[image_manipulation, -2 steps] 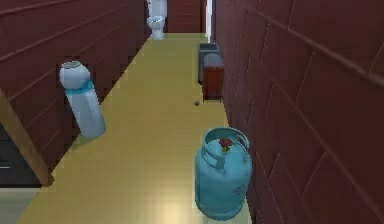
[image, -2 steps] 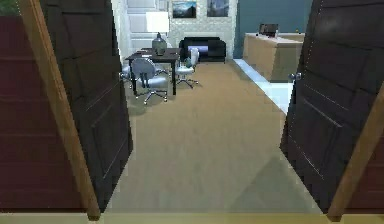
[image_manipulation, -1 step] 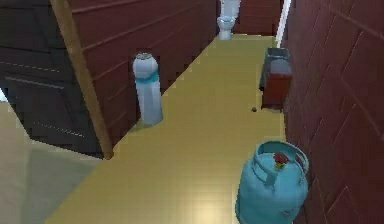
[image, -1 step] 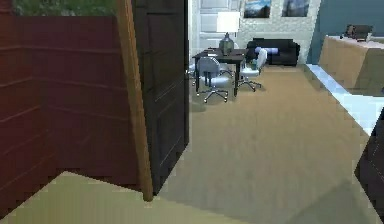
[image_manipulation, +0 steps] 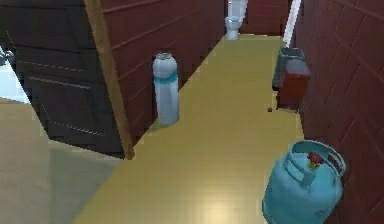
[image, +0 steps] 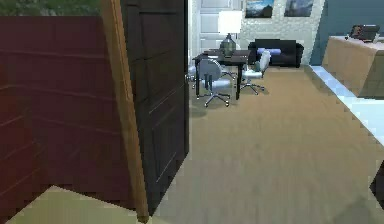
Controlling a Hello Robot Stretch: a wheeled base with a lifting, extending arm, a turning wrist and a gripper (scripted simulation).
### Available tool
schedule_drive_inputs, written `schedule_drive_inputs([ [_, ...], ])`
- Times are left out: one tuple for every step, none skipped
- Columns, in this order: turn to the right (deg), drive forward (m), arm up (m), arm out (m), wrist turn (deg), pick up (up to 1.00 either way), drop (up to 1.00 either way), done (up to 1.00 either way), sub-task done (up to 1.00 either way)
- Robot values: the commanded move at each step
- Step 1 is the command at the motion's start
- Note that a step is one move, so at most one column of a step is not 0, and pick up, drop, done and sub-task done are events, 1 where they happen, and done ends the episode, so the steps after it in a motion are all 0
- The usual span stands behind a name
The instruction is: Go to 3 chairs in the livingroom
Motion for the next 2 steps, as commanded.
schedule_drive_inputs([
  [18.0,0.0,0.0,0.0,0.0,0.0,0.0,0.0,0.0],
  [0.0,1.0,0.0,0.0,0.0,0.0,0.0,0.0,0.0],
])
